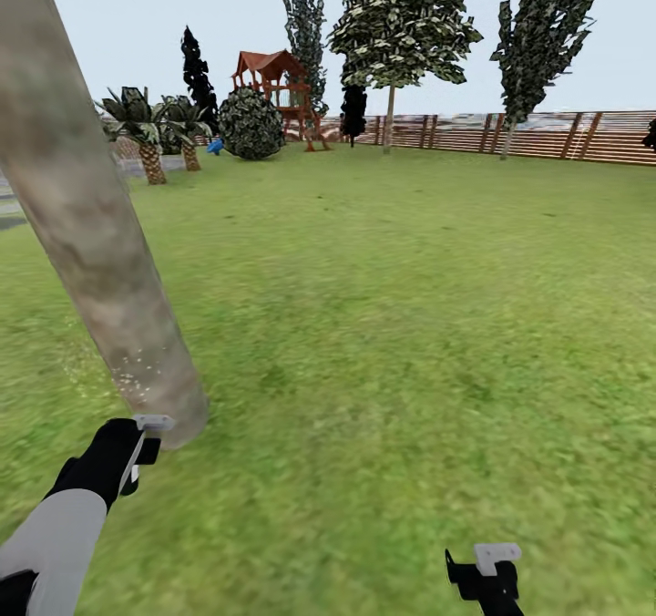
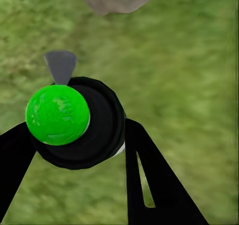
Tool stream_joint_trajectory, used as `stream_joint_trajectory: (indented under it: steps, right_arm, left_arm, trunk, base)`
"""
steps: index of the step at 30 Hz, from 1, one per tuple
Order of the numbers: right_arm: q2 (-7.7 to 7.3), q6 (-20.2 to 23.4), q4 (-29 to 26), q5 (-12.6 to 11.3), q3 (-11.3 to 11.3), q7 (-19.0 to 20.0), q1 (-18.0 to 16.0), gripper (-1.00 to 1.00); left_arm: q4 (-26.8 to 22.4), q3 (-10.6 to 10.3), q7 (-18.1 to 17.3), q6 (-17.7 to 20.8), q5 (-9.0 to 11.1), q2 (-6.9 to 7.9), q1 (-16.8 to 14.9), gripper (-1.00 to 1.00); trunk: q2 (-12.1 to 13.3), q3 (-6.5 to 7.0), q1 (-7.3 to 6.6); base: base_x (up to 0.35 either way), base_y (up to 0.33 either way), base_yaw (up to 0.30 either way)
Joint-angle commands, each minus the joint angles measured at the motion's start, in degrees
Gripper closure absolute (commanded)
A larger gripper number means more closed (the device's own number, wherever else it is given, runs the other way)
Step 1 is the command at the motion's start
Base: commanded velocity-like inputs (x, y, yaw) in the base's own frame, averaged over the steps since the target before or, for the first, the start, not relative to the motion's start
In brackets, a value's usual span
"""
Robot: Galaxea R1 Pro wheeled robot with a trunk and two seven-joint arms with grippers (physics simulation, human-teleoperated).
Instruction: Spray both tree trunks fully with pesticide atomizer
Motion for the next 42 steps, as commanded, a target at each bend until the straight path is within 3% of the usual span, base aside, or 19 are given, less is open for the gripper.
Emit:
stream_joint_trajectory:
  steps: [1,17,33,42]
  right_arm:
    - [0.01,-0.16,0.07,0.61,-0.39,-0.19,-0.04,-1.0]
    - [0.1,-0.2,0.09,0.61,-0.38,-0.19,-0.04,-1.0]
    - [0.09,-0.18,0.06,0.61,-0.39,-0.27,-0.04,-1.0]
    - [0.1,-0.18,0.09,0.61,-0.39,-0.28,-0.04,-1.0]
  left_arm:
    - [-0.09,0.19,-0.27,0.24,-0.38,-0.03,-0.04,1.0]
    - [-0.1,0.19,-0.24,0.24,-0.38,-0.17,-0.04,1.0]
    - [-0.4,0.21,-0.24,0.24,-0.38,-0.12,-0.04,1.0]
    - [-0.71,0.2,-0.15,0.24,-0.65,0.1,-0.04,1.0]
  trunk:
    - [-0.02,-0.05,0.01]
    - [-0.02,-0.05,0.01]
    - [-0.02,-0.05,0.01]
    - [-0.02,-0.05,0.01]
  base:
    - [0.175,-0.254,0.015]
    - [0.175,-0.254,0.209]
    - [0.175,-0.254,0.028]
    - [0.172,-0.254,0.261]
